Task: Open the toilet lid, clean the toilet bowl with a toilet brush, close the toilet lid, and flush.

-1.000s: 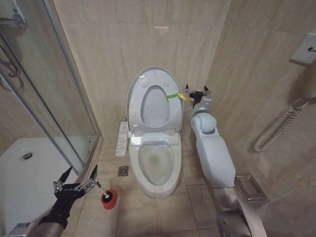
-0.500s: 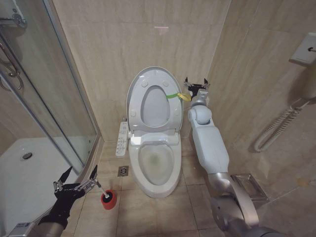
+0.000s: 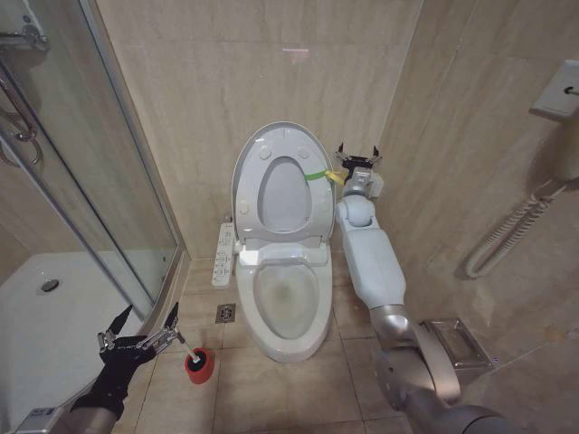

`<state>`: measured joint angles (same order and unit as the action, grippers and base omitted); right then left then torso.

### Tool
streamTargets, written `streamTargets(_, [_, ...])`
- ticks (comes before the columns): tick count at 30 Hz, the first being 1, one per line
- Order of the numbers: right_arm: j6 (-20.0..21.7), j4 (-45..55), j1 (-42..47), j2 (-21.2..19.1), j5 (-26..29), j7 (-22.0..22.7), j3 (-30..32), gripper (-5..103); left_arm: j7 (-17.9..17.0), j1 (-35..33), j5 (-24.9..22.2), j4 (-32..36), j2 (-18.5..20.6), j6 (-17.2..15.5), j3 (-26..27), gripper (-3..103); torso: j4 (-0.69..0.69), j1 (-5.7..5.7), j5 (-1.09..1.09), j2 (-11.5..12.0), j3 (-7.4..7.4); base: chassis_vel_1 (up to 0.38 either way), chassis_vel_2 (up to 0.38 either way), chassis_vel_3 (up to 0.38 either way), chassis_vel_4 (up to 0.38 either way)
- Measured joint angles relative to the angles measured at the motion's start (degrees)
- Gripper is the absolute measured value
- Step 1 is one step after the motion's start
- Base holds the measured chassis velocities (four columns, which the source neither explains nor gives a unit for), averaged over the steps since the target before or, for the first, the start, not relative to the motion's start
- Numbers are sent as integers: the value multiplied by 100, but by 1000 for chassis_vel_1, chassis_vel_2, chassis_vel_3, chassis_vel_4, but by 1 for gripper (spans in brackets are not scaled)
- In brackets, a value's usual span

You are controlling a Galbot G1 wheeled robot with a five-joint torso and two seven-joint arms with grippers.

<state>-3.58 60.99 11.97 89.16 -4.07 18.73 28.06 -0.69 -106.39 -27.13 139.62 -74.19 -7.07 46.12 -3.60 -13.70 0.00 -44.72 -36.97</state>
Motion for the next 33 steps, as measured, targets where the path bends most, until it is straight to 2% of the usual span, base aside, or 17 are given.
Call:
streamTargets(6, [-388, -609, -224, 94, -437, 155, 86, 100, 0, 0, 0, 0, 0, 0, 0, 98, -1, 0, 0, 0, 0, 0, 0, 0, 0])
streamTargets(12, [-610, -955, -339, 189, -606, 178, 112, 100, 0, 0, 0, 0, 0, 0, 0, 98, 0, 0, 0, 0, 0, 0, 0, 0, 0])
streamTargets(14, [-646, -1008, -354, 216, -645, 162, 106, 100, 0, 0, 0, 0, 0, 0, 0, 98, -4, 0, -1, 0, 1, 0, 0, 0, 0])
streamTargets(19, [-674, -1023, -373, 255, -655, 47, 51, 100, 0, 0, 0, 0, 0, 0, 0, 98, -8, 1, 0, 0, 1, 0, 0, 0, 0])
streamTargets(24, [-662, -891, -354, 255, -623, -54, -54, 100, 0, 0, 0, 0, 0, 0, 0, 98, -4, 0, 1, 0, 1, 0, 0, 0, 0])
streamTargets(33, [-277, 233, 258, -69, -171, -211, -531, 100, 0, 0, 0, 0, 0, 0, 0, 98, -3, 1, 1, 0, 1, 0, 0, 0, 0])
